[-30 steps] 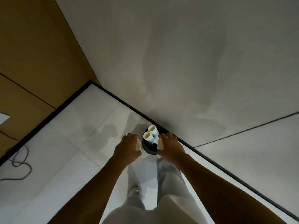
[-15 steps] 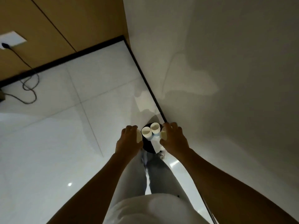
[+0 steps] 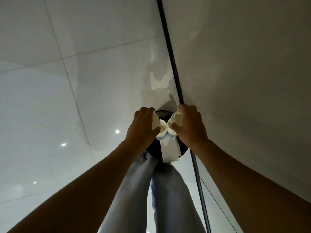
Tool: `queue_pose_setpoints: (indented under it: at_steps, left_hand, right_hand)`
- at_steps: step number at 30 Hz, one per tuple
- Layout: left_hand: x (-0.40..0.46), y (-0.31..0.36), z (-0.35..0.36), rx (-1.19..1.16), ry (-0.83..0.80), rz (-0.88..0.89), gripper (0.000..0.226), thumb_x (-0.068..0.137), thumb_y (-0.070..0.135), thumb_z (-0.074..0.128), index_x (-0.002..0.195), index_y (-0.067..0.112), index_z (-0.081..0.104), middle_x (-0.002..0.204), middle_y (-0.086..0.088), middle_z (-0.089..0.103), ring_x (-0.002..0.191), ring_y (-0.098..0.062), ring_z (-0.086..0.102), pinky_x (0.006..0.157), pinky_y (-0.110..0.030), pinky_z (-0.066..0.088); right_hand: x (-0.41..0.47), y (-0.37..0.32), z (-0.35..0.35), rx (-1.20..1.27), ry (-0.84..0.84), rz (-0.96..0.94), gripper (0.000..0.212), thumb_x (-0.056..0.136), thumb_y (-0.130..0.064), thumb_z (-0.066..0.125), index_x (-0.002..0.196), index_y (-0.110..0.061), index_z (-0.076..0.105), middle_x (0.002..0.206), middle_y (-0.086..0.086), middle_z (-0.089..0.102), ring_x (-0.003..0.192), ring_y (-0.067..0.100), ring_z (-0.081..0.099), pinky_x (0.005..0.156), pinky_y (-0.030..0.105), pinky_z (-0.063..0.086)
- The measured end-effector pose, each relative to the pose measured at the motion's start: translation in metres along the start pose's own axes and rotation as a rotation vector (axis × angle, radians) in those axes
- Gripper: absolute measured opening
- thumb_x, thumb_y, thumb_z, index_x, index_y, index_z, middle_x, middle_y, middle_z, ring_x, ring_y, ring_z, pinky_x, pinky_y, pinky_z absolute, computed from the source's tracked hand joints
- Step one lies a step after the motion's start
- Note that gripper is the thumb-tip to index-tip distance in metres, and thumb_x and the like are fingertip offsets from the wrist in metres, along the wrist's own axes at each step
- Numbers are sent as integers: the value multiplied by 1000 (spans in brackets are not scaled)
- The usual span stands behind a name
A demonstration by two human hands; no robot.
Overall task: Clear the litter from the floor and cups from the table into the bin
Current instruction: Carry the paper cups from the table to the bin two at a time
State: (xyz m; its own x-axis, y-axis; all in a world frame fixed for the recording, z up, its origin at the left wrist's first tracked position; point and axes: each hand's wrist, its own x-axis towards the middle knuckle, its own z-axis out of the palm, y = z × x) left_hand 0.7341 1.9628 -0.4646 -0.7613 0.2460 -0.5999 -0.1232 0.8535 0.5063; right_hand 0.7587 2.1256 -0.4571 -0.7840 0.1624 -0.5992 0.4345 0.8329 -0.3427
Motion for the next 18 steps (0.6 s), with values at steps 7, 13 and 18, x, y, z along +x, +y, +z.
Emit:
queue_pose_setpoints:
  at_steps: [7,13,18]
  left_hand:
    - [47,-38,77,19,-184,-49,71,80,32,73,140,19,36,141,-4,40,129,-24,39,99,-34,44]
    - [62,-54,105,70,-308,-38,73,84,31,69,145,16,31,147,-6,37,133,-26,38,106,-35,36]
    - [60,-50,108,119,-339,-14,82,89,38,62,152,18,13,160,-6,10,147,-26,10,117,-43,18]
  right_hand:
    - [47,39,60,-110,-178,40,69,85,-34,70,143,-19,35,142,10,37,126,29,42,92,34,46]
    - [62,62,92,-174,-376,33,74,86,-31,69,147,-23,28,151,7,29,134,30,33,103,39,39]
    - [60,61,96,-266,-387,-25,86,88,-35,67,153,-27,11,160,3,11,145,29,15,111,42,31]
